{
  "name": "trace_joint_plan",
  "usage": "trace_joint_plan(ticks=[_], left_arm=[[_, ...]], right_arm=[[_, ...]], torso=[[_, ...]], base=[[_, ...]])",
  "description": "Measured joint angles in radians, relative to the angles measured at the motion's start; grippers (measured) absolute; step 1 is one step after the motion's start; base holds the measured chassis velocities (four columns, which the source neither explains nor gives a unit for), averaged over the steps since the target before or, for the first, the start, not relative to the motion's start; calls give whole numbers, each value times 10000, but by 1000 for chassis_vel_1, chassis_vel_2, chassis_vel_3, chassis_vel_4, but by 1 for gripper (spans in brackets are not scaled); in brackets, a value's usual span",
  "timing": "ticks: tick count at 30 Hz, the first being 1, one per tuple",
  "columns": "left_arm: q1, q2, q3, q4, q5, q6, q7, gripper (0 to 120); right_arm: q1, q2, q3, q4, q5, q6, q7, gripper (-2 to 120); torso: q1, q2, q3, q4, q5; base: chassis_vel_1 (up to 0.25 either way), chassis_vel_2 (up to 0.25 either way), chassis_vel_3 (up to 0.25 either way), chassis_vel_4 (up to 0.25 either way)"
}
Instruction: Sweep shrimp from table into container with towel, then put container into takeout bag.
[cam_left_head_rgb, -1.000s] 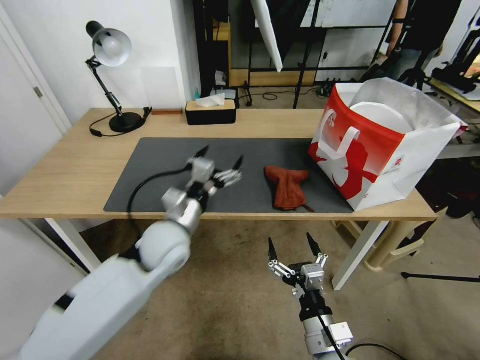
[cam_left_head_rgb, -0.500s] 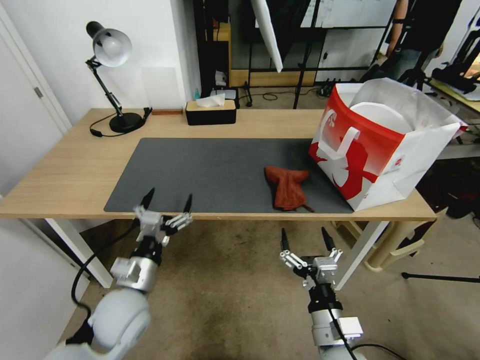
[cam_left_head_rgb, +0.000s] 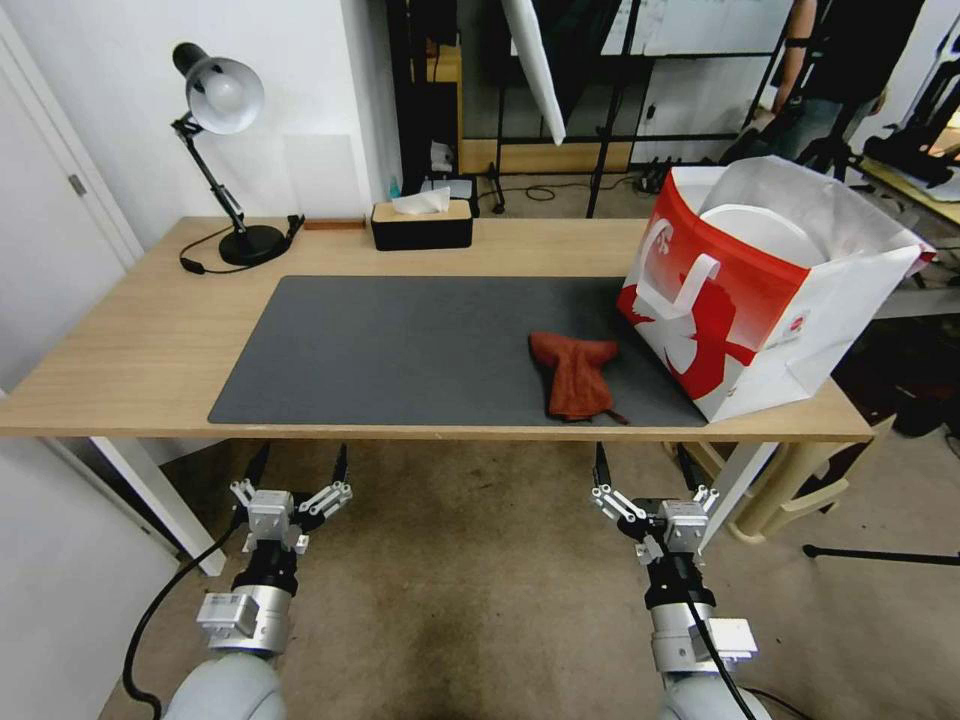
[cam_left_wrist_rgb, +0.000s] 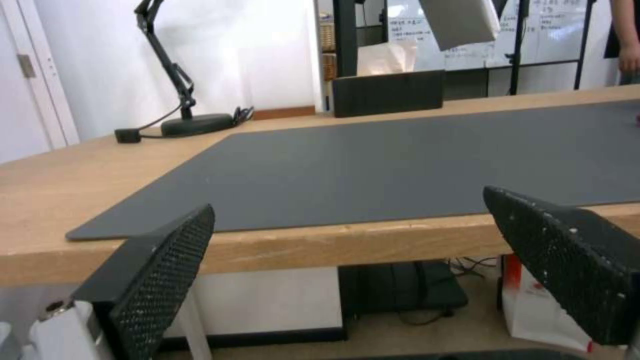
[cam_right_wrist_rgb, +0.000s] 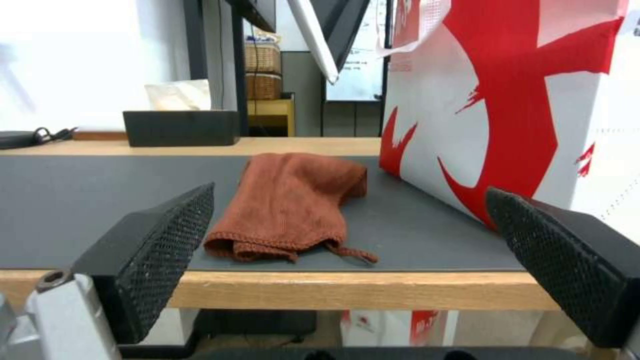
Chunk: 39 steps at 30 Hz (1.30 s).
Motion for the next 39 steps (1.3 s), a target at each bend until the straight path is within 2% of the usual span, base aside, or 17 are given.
trace_joint_plan(ticks=[39], left_arm=[[-103, 0, 53, 77, -48, -4, 58, 100]], right_arm=[[25, -35, 23, -9, -9, -33, -89, 100]], torso=[[0, 0, 1, 1, 0]], base=[[0, 0, 0, 0]])
